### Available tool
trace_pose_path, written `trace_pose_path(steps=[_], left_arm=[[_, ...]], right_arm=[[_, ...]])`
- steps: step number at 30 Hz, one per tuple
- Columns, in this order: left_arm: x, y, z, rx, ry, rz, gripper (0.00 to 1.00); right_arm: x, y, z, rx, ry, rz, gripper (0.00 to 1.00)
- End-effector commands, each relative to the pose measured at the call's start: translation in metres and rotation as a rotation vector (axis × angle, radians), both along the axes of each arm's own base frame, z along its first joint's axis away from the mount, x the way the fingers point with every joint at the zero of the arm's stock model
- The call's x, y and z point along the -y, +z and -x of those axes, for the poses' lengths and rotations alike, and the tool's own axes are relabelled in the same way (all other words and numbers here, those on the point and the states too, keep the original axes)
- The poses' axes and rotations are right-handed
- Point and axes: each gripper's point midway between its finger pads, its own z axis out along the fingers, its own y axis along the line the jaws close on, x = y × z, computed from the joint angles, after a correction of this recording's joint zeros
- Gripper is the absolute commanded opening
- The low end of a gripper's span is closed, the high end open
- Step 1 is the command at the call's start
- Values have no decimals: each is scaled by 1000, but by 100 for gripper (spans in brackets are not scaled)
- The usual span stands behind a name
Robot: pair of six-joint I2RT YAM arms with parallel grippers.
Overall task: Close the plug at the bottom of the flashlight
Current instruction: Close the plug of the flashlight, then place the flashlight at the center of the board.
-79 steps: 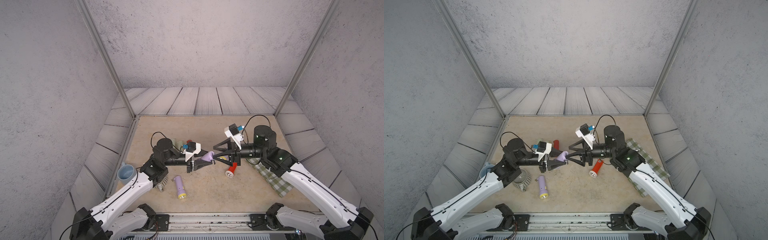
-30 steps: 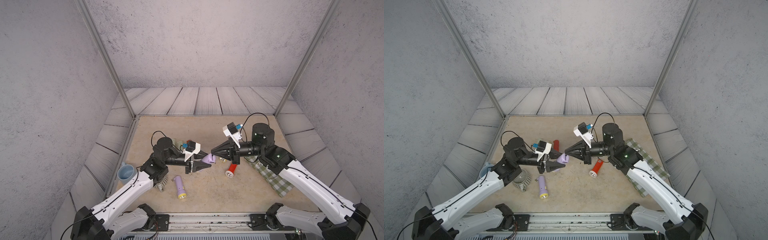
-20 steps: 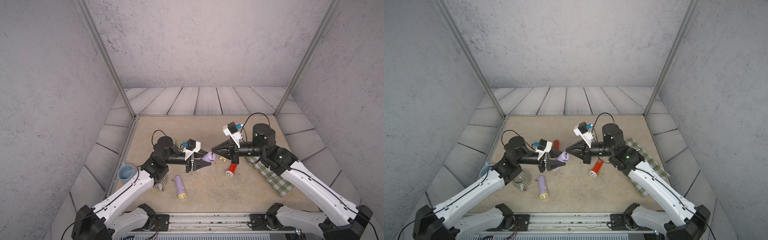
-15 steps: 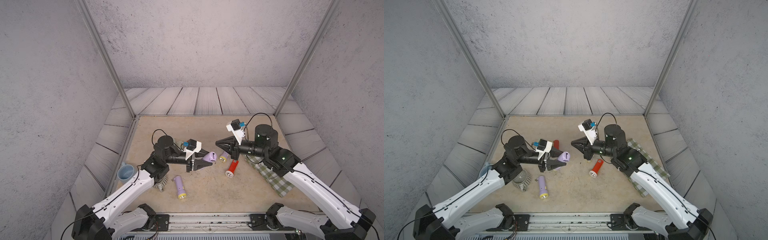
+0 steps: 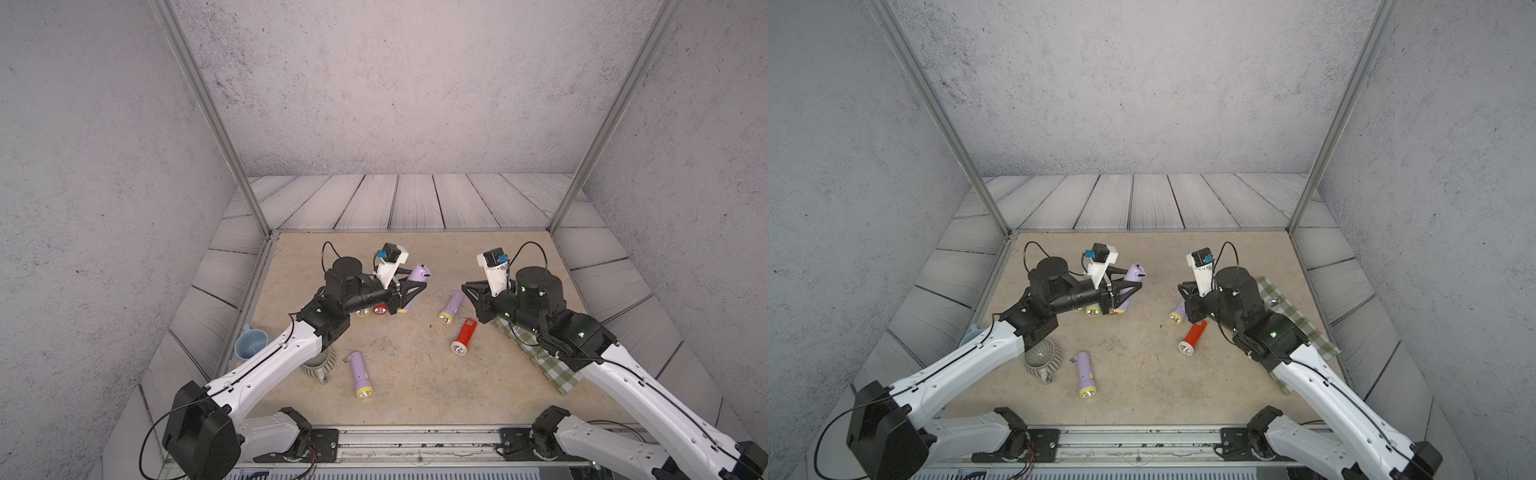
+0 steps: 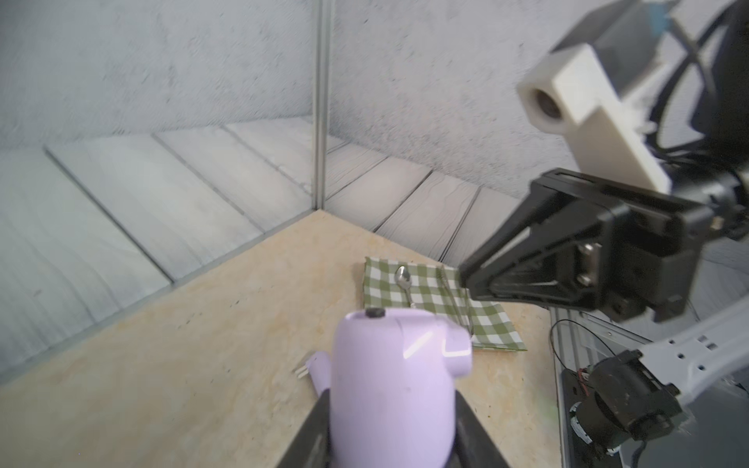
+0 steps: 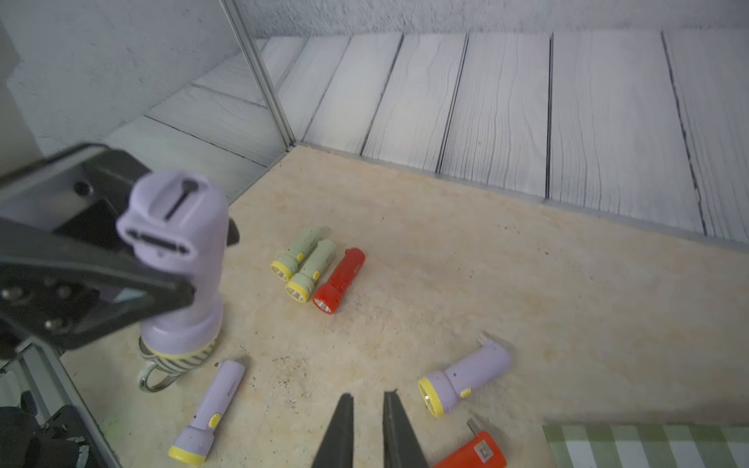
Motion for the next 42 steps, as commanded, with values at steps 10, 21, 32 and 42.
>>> trace_pose_path(steps=[10, 21, 32, 42], left_arm=[[-11, -73, -105, -449, 503, -158, 0], [6, -180, -137, -725, 626, -304, 0], [6, -241, -150, -790, 689, -435, 0], [-8, -266, -164, -789, 741, -498, 0]], right_arm=[[44, -37, 18, -66, -161, 41, 25], [60, -42, 27, -26, -183, 68, 27], [56, -50, 28, -36, -163, 72, 28], [53, -54, 26, -45, -156, 79, 29]])
